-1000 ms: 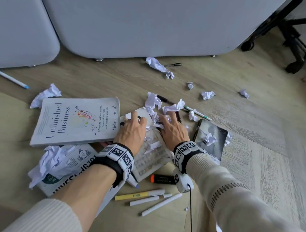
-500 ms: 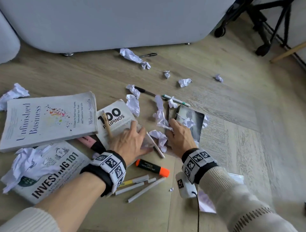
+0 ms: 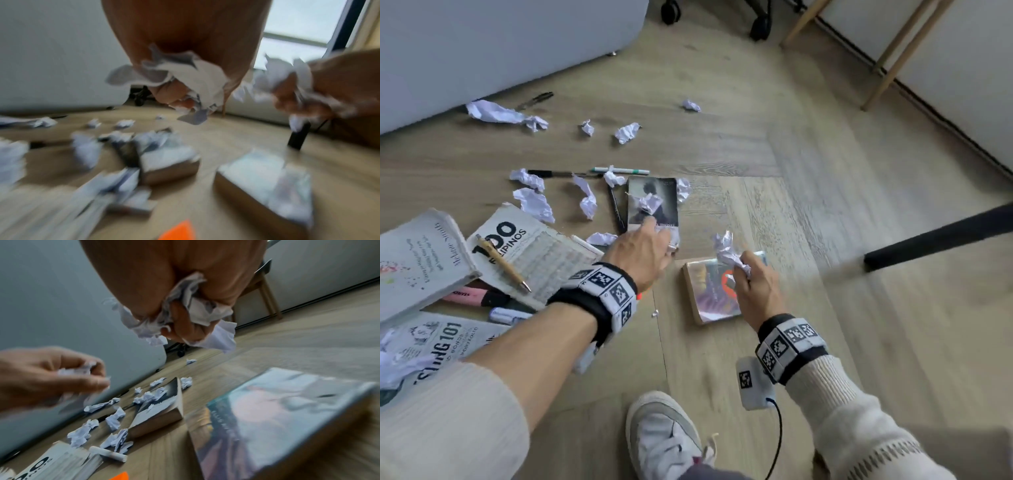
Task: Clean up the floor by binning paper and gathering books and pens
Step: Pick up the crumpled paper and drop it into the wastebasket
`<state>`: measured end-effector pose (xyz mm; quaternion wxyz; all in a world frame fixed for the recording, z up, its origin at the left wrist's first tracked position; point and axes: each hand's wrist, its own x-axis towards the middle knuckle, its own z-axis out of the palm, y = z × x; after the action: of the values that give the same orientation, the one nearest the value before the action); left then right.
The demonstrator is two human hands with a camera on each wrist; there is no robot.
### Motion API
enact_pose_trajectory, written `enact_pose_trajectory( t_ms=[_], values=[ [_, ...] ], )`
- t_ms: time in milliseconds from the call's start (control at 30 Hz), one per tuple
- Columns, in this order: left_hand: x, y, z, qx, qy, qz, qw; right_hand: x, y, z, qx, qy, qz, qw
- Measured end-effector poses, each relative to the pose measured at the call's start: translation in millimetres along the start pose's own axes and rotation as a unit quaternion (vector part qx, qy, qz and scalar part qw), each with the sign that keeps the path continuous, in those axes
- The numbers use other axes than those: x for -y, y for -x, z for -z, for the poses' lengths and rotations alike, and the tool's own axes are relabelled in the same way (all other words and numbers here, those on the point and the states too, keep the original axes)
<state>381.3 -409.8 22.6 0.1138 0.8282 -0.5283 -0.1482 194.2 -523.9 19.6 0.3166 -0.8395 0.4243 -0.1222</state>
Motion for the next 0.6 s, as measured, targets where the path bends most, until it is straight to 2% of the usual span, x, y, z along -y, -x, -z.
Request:
enact_pose_trajectory(
  t_ms=[133, 267, 333, 400, 533, 600],
  values=[
    [-50, -4, 34, -0.026, 0.031, -0.058, 0.997, -2, 51, 46, -0.027, -0.005, -0.042, 0.999],
    [-101, 5, 49, -0.002, 0.023, -0.126, 0.992, 10, 100, 91, -0.080, -0.036, -0.065, 0.994],
    [-133, 15, 44, 0.018, 0.027, -0.178, 0.984, 7, 126, 105, -0.079, -0.005, -0.076, 0.994],
    [-159, 28, 35, 0.032, 0.039, -0.217, 0.975, -2, 149, 108, -0.050, 0.018, -0.093, 0.994],
    [-213, 62, 10, 0.044, 0.032, -0.312, 0.949, -33, 207, 132, -0.022, -0.024, -0.163, 0.986],
    [-233, 81, -2, 0.081, 0.058, -0.335, 0.937, -48, 238, 147, -0.017, -0.029, -0.173, 0.984]
  ],
)
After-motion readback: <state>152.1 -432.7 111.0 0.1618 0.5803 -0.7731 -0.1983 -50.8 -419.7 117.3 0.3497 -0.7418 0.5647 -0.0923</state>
